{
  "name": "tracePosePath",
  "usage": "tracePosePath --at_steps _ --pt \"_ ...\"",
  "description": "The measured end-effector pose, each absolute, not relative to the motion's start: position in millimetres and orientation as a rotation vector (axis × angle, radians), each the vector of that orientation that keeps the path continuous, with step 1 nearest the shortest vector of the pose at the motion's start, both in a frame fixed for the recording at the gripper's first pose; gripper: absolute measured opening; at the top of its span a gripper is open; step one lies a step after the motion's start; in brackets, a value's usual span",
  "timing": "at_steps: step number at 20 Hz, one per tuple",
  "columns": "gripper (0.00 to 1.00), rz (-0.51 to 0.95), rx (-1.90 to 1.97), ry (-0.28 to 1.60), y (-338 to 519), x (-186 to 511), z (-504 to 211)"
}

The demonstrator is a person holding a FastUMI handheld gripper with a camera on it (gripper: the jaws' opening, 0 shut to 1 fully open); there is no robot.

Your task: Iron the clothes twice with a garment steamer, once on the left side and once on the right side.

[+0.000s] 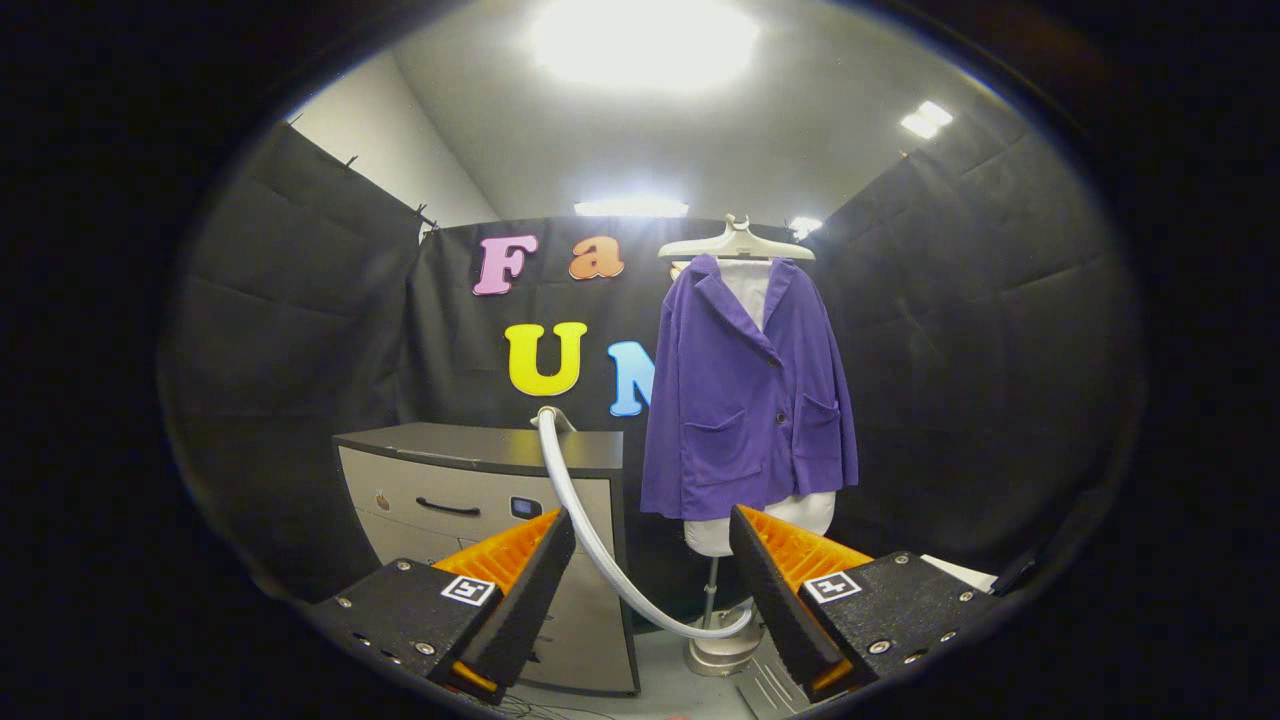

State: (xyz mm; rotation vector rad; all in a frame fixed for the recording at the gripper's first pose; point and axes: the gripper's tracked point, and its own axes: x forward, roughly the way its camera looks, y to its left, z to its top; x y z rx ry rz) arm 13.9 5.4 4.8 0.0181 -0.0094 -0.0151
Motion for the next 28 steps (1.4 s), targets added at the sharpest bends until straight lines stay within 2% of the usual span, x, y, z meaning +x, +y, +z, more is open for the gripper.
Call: tracePosePath --at_steps 11,21,28 --pt "0.95 0.115 0.041 -0.114 40 87 111" --pt "0.95 0.270 0.112 -0.049 84 218 168" --pt "0.95 0.284 0.104 0.014 103 314 179"
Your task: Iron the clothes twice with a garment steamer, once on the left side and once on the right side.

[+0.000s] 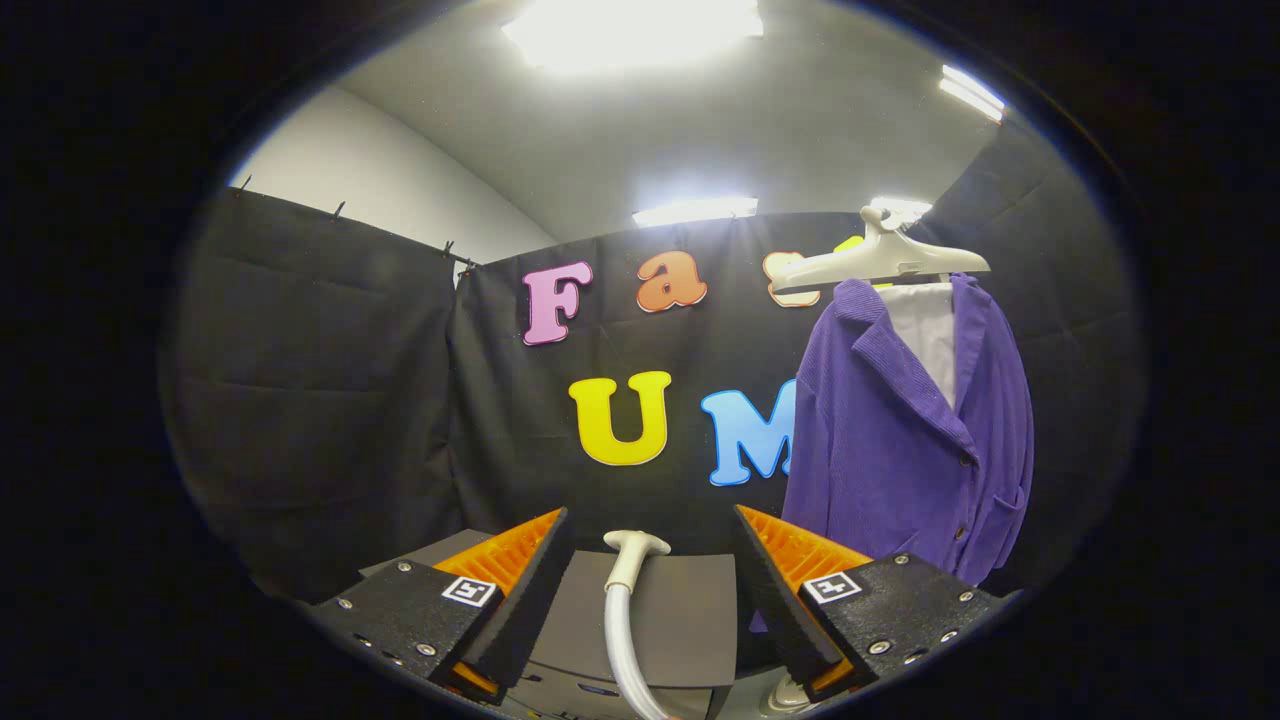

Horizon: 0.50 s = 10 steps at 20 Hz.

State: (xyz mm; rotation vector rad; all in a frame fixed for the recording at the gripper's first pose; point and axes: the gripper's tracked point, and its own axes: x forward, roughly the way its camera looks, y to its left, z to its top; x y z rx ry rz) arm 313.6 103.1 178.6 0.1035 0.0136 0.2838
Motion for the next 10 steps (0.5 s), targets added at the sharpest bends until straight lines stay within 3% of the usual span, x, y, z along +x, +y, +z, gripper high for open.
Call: tracePosePath --at_steps 10 --pt "0.95 0.389 0.107 0.214 160 434 147"
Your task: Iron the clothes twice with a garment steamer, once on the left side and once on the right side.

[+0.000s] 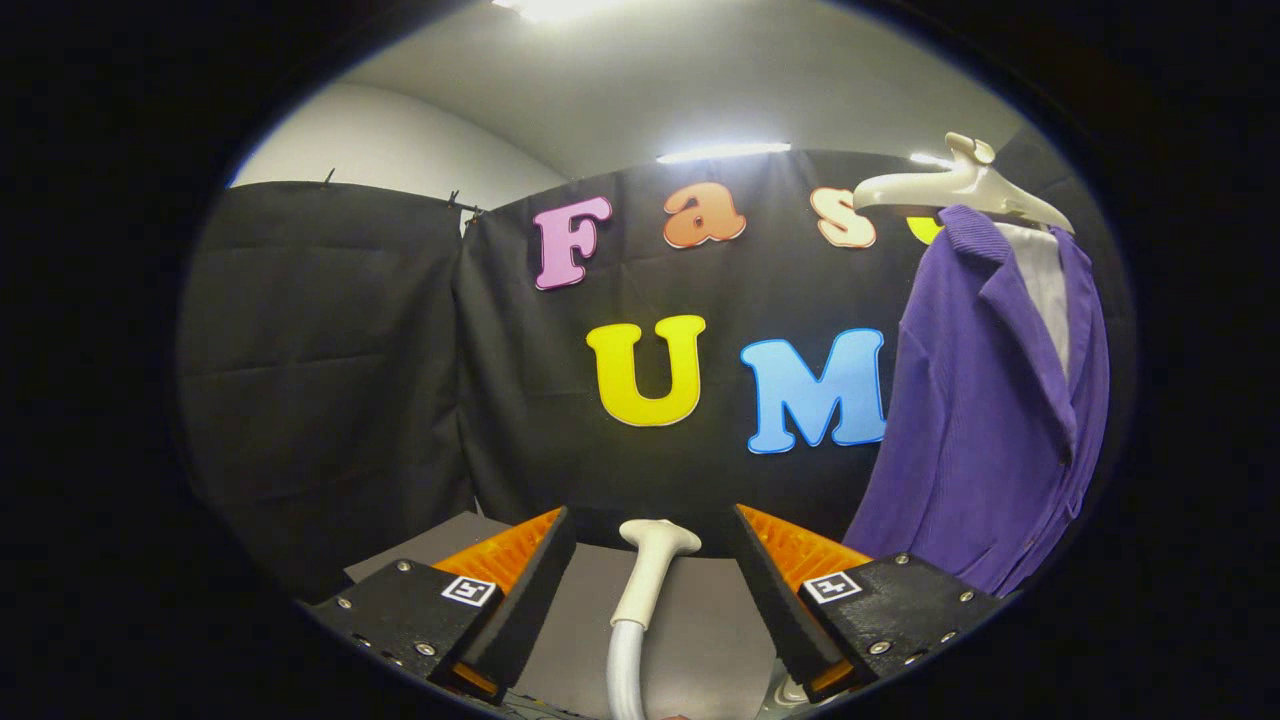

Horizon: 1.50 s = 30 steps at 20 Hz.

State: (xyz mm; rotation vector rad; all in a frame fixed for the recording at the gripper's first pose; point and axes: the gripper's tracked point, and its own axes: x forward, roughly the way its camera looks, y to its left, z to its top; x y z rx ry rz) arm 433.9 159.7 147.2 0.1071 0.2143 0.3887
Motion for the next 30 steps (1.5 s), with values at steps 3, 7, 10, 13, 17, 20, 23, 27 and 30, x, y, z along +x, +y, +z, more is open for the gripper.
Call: tracePosePath --at_steps 3,7,10,13,17,20,23,27,30 --pt "0.95 0.418 0.162 0.299 176 465 132" --pt "0.95 0.421 0.172 0.378 187 502 109" --pt "0.95 0.415 0.182 0.442 194 527 89" --pt "0.95 0.418 0.174 0.521 201 544 63" --pt "0.96 0.439 0.200 0.652 213 552 26" --pt "0.96 0.435 0.195 0.706 217 560 8" --pt "0.94 0.435 0.190 0.768 218 564 -14" --pt "0.86 0.456 0.188 0.831 219 559 -31" --pt "0.78 0.479 0.209 0.860 221 557 -38"
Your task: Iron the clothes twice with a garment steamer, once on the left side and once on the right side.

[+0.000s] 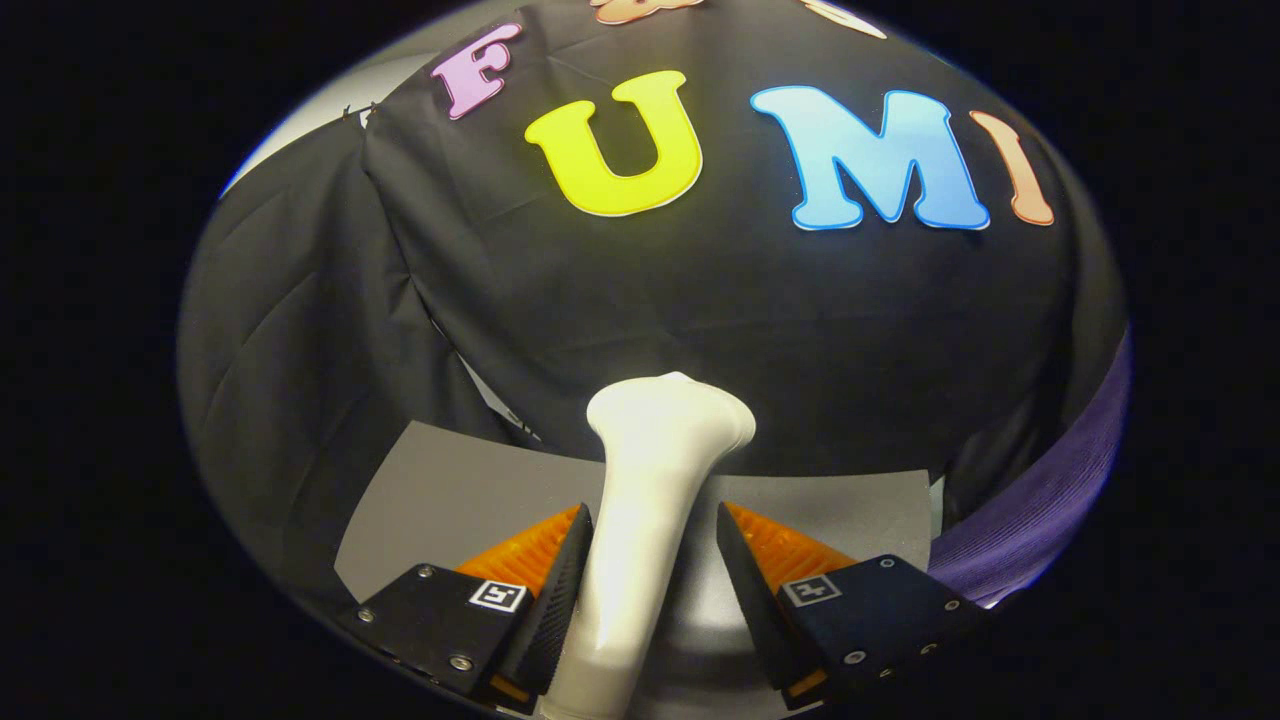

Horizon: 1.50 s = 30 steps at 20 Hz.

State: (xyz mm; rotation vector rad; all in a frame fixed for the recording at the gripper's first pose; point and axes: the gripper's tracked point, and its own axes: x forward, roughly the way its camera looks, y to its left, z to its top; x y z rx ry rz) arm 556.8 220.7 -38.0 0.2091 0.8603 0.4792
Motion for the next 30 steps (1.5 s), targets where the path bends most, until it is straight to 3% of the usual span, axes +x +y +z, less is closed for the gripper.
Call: tracePosePath --at_steps 7,10,18,30 --pt "0.47 0.528 0.320 0.921 232 548 -35" --pt "0.40 0.555 0.355 0.852 231 538 -16" --pt "0.39 0.527 0.240 0.607 195 476 47" --pt "0.39 0.466 0.224 0.435 114 337 84"
